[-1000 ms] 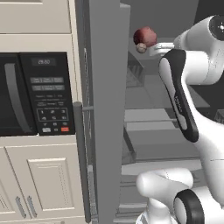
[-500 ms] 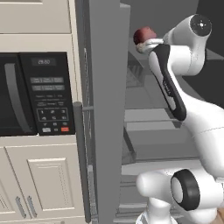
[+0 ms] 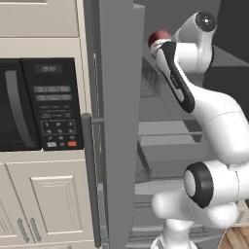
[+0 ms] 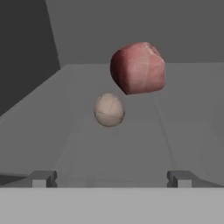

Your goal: Pick the egg and butter from the fridge and place them by the bowl for mixing.

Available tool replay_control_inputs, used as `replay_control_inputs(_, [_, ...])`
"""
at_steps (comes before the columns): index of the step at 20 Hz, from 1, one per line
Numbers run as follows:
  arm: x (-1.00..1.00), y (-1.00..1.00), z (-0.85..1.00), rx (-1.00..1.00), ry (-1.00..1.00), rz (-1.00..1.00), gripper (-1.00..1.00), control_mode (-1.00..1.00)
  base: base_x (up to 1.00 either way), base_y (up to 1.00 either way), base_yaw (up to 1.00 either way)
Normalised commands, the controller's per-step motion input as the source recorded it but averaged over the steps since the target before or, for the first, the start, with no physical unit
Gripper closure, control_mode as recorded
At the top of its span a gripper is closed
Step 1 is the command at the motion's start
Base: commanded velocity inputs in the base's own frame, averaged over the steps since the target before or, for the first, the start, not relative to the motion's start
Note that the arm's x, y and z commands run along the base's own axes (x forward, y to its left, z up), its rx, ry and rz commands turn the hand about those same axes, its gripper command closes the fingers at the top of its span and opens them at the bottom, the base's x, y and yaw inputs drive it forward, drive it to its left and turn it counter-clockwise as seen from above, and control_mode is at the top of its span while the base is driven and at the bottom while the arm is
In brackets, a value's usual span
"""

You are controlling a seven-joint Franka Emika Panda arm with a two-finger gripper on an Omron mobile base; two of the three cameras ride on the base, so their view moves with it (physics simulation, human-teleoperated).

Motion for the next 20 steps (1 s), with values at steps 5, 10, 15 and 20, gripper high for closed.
replay_control_inputs(5, [0.56,0.0,-0.02,0.0,0.09,0.0,-1.0,-1.0,0.0,0.0,0.0])
replay_control_inputs(10, [0.54,0.0,-0.09,0.0,0.07,0.0,-1.0,-1.0,0.0,0.0,0.0])
replay_control_inputs(15, [0.59,0.0,-0.24,0.0,0.04,0.0,-1.0,-1.0,0.0,0.0,0.0])
replay_control_inputs(20, [0.62,0.0,-0.27,0.0,0.05,0.0,-1.0,-1.0,0.0,0.0,0.0])
